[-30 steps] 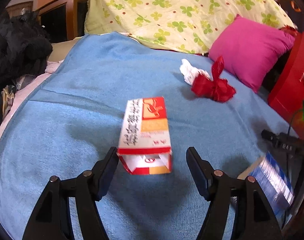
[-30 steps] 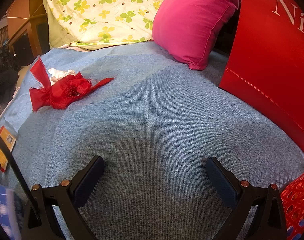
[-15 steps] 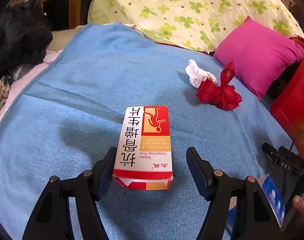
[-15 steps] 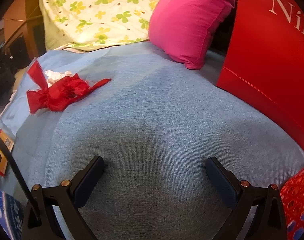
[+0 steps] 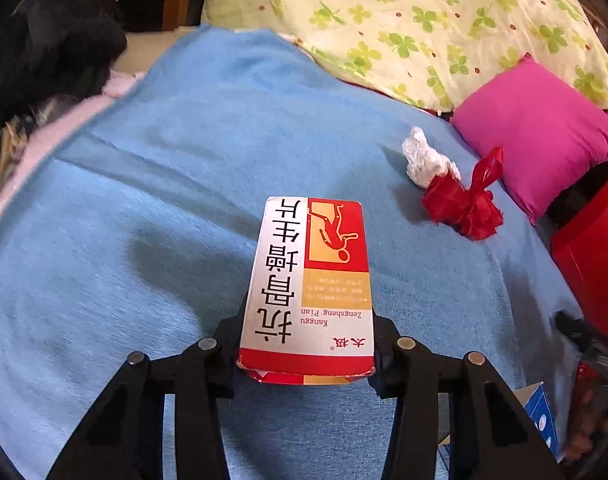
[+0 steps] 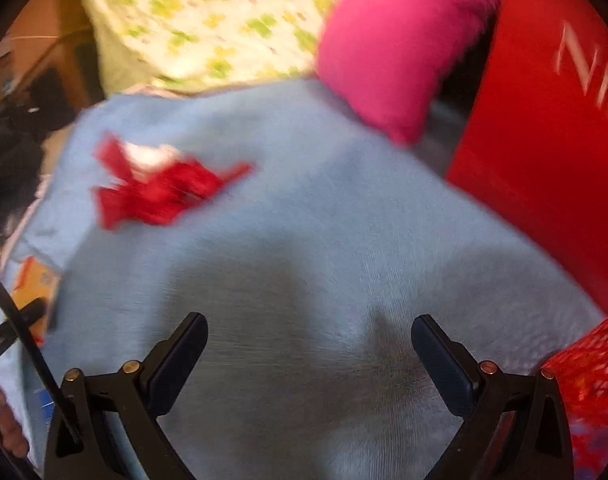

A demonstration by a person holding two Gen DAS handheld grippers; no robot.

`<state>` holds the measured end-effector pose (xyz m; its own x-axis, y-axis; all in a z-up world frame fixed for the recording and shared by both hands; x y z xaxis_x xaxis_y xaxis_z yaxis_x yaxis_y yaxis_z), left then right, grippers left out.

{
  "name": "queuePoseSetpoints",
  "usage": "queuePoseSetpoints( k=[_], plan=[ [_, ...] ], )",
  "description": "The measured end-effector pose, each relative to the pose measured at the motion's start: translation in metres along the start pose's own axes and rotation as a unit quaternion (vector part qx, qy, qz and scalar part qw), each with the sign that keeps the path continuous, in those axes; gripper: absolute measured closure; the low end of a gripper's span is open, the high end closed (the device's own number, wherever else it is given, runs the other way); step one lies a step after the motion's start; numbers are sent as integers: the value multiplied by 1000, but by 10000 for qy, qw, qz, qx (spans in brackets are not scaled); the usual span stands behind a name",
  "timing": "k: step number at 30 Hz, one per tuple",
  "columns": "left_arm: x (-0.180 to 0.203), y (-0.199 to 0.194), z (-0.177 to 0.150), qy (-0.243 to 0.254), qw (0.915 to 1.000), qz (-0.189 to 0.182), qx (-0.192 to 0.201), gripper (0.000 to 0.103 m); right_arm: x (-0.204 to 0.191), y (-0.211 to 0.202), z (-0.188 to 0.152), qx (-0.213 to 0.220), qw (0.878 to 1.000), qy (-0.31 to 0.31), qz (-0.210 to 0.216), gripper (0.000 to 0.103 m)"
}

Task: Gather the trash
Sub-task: 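Grasp the blue medicine box with the right tool while the left tool holds its box, then carry both boxes over the red basket with both tools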

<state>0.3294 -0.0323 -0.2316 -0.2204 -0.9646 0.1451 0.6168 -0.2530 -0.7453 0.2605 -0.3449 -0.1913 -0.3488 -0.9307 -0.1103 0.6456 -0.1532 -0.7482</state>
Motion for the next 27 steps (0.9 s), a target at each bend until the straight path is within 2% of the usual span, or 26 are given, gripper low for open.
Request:
queuePoseSetpoints(
  k=[4,6,9,11,13,15,17,18,19,20,21,27],
  plan=[
    [-2,-23,4,233,9991,274,219,55,-31,-51,-8,92,9955,-221,921,0],
    [-5,-39,4,277,9984,371,312,55,-48,-67,-23,-159,9876,-311,1530,0],
    [-13,-63,2,247,9976,494,415,55,-68,-74,-43,-388,9801,-479,1884,0],
    [-20,-80,3,60,9977,437,517,55,-75,-74,-56,-512,9782,-492,1949,2],
    [-25,-93,4,-17,9966,468,678,55,-84,-70,-72,-726,9750,-433,2057,11],
    [-25,-99,5,22,9949,603,809,55,-93,-65,-82,-908,9723,-418,2114,26],
    [-25,-106,1,13,9941,654,869,55,-106,-54,-91,-1094,9710,-520,2061,27],
    [-26,-108,-3,-35,9944,606,864,55,-111,-49,-94,-1135,9717,-612,1981,31],
    [-26,-110,-7,-97,9950,524,847,55,-116,-45,-97,-1188,9720,-676,1911,38],
    [-26,-111,-9,-136,9952,475,840,55,-116,-40,-101,-1257,9713,-678,1902,57],
    [-26,-113,-12,-164,9953,444,844,55,-118,-37,-105,-1392,9690,-622,1945,62],
    [-15,-118,-25,115,9941,456,977,55,-124,-50,-102,-1055,9736,-590,1937,62]
  ],
)
Point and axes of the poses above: each gripper's, at about its wrist camera, not at the fingertips, and y roughly the way its jaws point, x to its right, z to its top, the point moved 8 cm from there along y, roughly the way its jaws point, and after that the axes turned 6 degrees about y, right-handed, at the moved point
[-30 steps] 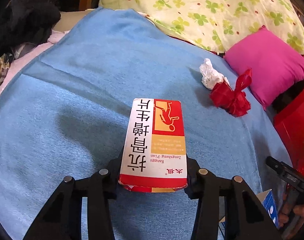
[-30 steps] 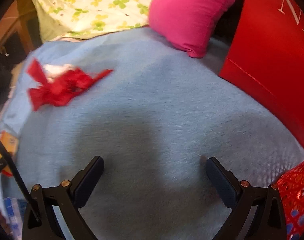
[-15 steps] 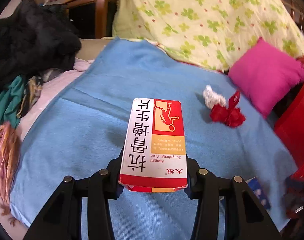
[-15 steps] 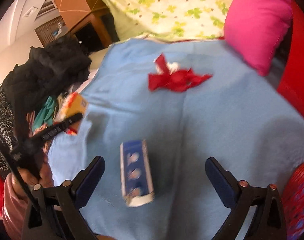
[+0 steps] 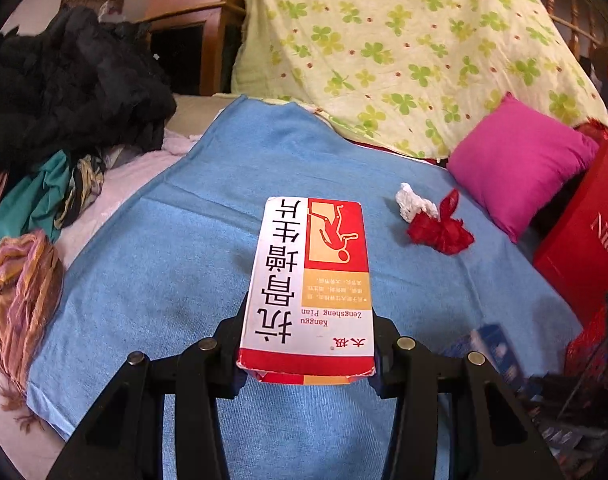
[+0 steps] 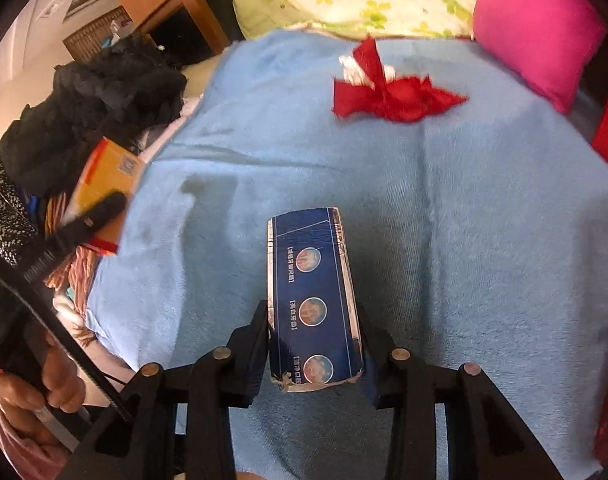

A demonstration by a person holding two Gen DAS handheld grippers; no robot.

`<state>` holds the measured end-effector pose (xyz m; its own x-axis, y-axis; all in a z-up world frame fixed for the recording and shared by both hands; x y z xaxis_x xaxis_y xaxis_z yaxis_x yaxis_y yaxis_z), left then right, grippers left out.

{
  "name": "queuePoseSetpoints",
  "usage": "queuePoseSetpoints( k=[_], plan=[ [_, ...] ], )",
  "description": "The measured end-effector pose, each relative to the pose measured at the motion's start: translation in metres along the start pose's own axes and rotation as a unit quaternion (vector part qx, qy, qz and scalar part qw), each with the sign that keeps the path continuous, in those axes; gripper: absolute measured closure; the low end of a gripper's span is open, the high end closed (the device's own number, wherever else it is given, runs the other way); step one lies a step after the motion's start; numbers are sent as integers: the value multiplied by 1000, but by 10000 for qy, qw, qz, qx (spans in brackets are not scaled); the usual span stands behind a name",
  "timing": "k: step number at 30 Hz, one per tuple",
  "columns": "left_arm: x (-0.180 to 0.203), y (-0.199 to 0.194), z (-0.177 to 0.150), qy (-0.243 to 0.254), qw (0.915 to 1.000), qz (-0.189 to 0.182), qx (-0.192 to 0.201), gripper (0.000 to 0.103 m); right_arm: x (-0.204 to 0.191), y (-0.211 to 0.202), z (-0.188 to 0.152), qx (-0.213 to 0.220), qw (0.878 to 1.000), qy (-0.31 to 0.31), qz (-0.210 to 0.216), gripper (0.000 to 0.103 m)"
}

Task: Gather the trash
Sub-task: 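Carry both boxes over the red basket with both tools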

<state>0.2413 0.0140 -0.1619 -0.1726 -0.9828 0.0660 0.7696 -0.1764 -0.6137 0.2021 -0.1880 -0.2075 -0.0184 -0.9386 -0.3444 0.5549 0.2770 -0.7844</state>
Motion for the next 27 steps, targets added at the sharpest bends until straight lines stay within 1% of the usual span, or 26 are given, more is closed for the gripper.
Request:
queuePoseSetpoints(
  k=[2,4,5,7,9,11,13,15,18,20,21,23,25,27],
  plan=[
    [7,-4,-1,137,9999,-36,96,55,0,-14,6,227,9997,24,5,62],
    [16,-9,-2,256,9994,-101,193,55,4,-38,14,583,9983,70,5,62],
    [21,-12,-4,329,9991,-119,237,55,5,-46,17,695,9975,88,10,62],
    [37,-18,-8,525,9981,-188,247,55,13,-75,21,1093,9938,213,45,62],
    [55,-25,-13,660,9969,-341,244,55,27,-103,24,1434,9890,368,44,62],
    [80,-35,-16,838,9947,-554,236,55,41,-127,24,1734,9837,464,15,62],
    [101,-44,-16,979,9923,-709,252,55,61,-157,23,2103,9755,643,19,62],
    [125,-55,-13,1080,9894,-924,305,55,82,-188,21,2492,9646,855,89,62],
    [166,-75,-4,1279,9823,-1295,436,55,112,-226,17,2951,9492,1084,110,62],
    [199,-89,3,1438,9750,-1615,509,55,134,-246,13,3197,9388,1278,56,62],
    [211,-93,4,1489,9723,-1724,525,55,141,-253,12,3267,9351,1371,41,62],
    [243,-101,7,1642,9644,-2004,541,55,171,-269,6,3421,9232,1747,87,62],
    [269,-104,8,1731,9585,-2212,487,55,198,-281,2,3523,9120,2098,92,62],
    [295,-108,7,1822,9526,-2398,430,55,217,-289,-4,3570,9042,2344,114,62]
  ],
)
Point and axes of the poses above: each gripper's, at about its wrist camera, not at the fingertips, and y roughly the way its jaws point, x to its right, z to its top, the point moved 8 cm from there along y, roughly the way its jaws point, and after that the axes turned 6 degrees about y, right-handed, at the moved point
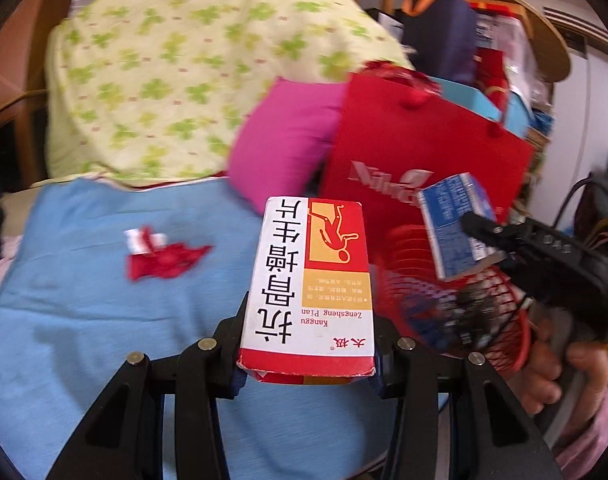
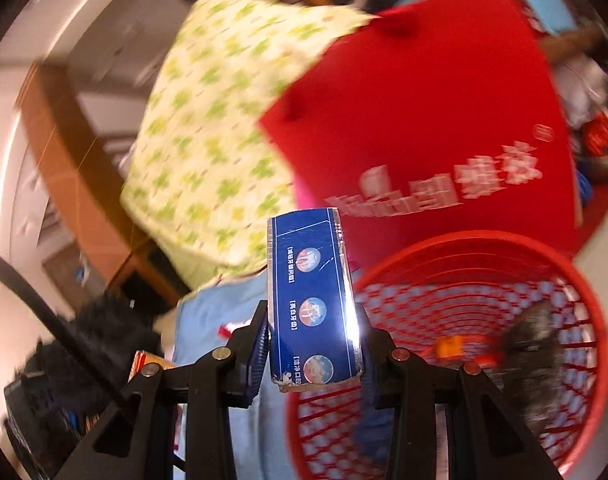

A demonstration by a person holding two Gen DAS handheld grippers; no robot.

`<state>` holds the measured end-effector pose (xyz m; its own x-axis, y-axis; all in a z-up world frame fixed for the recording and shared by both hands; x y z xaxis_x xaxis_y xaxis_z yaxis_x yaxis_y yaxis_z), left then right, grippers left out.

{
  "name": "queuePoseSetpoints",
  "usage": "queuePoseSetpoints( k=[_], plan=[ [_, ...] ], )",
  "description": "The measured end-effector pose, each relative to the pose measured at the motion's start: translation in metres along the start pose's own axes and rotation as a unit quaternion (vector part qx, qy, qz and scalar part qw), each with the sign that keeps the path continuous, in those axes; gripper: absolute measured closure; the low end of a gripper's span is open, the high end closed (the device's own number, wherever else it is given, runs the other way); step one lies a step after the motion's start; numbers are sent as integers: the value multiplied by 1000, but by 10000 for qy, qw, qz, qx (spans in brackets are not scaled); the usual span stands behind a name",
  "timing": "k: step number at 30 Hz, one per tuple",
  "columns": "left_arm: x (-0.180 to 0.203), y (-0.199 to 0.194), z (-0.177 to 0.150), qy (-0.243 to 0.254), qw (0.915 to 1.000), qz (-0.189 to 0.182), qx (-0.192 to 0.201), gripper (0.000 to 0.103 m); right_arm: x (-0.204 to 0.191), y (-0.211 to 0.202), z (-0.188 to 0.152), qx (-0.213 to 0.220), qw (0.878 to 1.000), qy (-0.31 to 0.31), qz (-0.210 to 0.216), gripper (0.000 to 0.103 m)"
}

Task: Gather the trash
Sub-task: 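Carry both boxes over the red basket with both tools, then open both tools over the basket to drop the two boxes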

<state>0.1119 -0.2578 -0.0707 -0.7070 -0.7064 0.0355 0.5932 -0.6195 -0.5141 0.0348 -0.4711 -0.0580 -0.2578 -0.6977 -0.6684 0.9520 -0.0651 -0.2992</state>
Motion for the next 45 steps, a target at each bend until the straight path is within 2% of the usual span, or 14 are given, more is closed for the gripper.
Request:
queuePoseSetpoints(
  k=[7,13,14,15,16,20,22,27,31,35,38,40,45],
  plan=[
    [67,36,21,372,9981,-466,-129,54,58,-8,24,45,9968,738,-310,61],
    [98,71,11,475,9957,-630,-490,54,89,-3,26,-123,9917,1096,-666,59],
    [102,75,9,509,9951,-647,-541,54,92,-4,27,-131,9910,1134,-696,51],
    [103,77,7,527,9948,-665,-567,50,94,-5,28,-120,9903,1172,-736,40],
    [106,78,5,540,9944,-689,-597,43,96,-6,30,-89,9899,1199,-749,38],
    [102,72,4,605,9946,-697,-484,41,89,-10,31,61,9918,1046,-734,37],
    [93,65,3,611,9953,-642,-392,40,76,-12,33,201,9939,923,-575,37],
    [45,44,-7,455,9982,-331,-214,40,33,-18,33,668,9968,415,-119,37],
    [-23,32,-29,108,9993,207,-279,39,-15,-15,21,814,9963,-122,250,37],
    [-100,22,-54,-352,9945,895,-417,39,-61,-4,0,728,9935,-529,697,37],
    [-153,12,-69,-686,9868,1412,-399,39,-96,13,-23,467,9904,-810,1016,37],
    [-181,7,-77,-927,9820,1603,-385,39,-116,37,-44,71,9894,-920,1123,37],
    [-237,4,-97,-1465,9683,1969,-472,39,-139,106,-85,-757,9876,-908,1034,37]
  ],
)
Point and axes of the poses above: each gripper's, at about its wrist camera, not at the fingertips, and y roughly the way its jaws point, x to its right, z to its top, the point moved 8 cm from there along y, roughly the way its jaws point, and after that the axes turned 6 degrees about y, right-handed, at the moved point
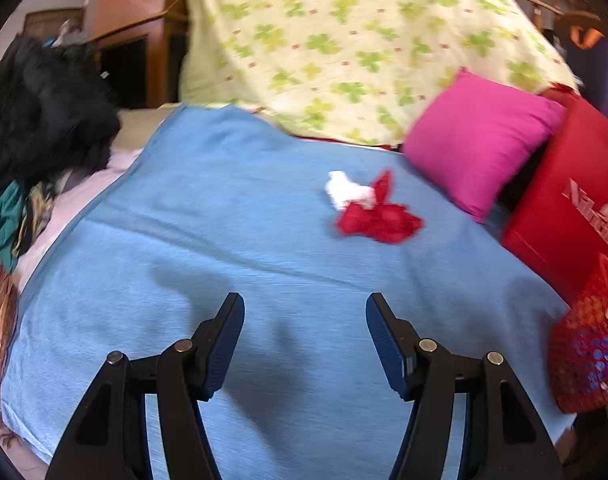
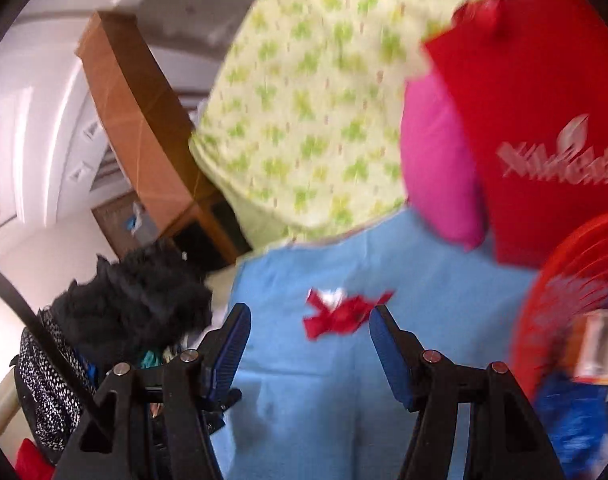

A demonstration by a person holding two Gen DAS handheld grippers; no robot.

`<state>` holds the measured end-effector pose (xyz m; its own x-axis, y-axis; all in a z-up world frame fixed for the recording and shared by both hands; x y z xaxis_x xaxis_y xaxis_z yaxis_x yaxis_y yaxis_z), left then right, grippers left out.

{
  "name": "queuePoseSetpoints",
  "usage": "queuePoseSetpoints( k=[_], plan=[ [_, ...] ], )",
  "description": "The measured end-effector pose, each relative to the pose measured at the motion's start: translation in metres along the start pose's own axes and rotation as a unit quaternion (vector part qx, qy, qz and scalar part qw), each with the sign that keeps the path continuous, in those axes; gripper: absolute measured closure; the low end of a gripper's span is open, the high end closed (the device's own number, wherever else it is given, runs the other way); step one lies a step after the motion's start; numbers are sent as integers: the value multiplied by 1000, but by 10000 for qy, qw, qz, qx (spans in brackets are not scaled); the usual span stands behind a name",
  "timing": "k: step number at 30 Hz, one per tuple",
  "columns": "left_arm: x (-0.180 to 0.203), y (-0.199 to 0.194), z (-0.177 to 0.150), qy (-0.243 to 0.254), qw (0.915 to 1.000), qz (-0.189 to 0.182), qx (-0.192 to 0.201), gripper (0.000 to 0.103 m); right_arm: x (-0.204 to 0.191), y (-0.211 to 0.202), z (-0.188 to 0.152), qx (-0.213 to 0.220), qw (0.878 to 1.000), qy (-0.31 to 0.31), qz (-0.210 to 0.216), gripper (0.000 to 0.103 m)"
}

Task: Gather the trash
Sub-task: 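Open both tools over the basket to drop the two boxes, then grasp the red ribbon with the right tool while the left tool moves to the white tissue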

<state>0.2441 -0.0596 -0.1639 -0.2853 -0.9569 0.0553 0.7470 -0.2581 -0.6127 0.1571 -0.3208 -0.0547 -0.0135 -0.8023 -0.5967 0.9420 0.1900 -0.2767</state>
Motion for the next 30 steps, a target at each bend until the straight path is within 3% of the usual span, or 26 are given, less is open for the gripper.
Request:
queuePoseSetpoints(
  k=[6,10,13,19,23,25,26,30],
  plan=[
    [-35,16,14,-215,9994,253,1,39,15,113,-22,-1082,9914,715,-163,37],
    [-50,40,24,-6,9979,649,-2,39,34,178,-30,-1445,9828,1068,-436,38],
    [-56,57,28,119,9971,751,-82,39,52,222,-31,-1580,9759,1354,-659,39],
    [-65,71,25,-216,9972,652,-285,39,79,268,-31,-1598,9651,1717,-1162,39],
    [-67,74,24,-294,9970,637,-334,39,85,290,-42,-1733,9602,1571,-1524,39],
    [-68,74,23,-341,9966,659,-353,39,83,293,-49,-1673,9640,1295,-1610,50],
    [-70,74,23,-393,9964,666,-362,39,80,293,-52,-1750,9648,1251,-1510,65],
    [-76,74,23,-595,9957,617,-359,39,74,284,-58,-1856,9664,1184,-1328,68]
  ],
)
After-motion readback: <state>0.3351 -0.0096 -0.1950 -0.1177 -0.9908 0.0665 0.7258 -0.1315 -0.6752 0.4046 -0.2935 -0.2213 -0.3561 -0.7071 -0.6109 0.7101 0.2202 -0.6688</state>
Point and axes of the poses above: each gripper's, at about its wrist camera, not at the fingertips, and y roughly the way its jaws point, x to its right, z to its top, the point moved 8 cm from there along y, roughly the way its jaws point, and after that the axes turned 6 degrees about y, right-handed, at the moved point
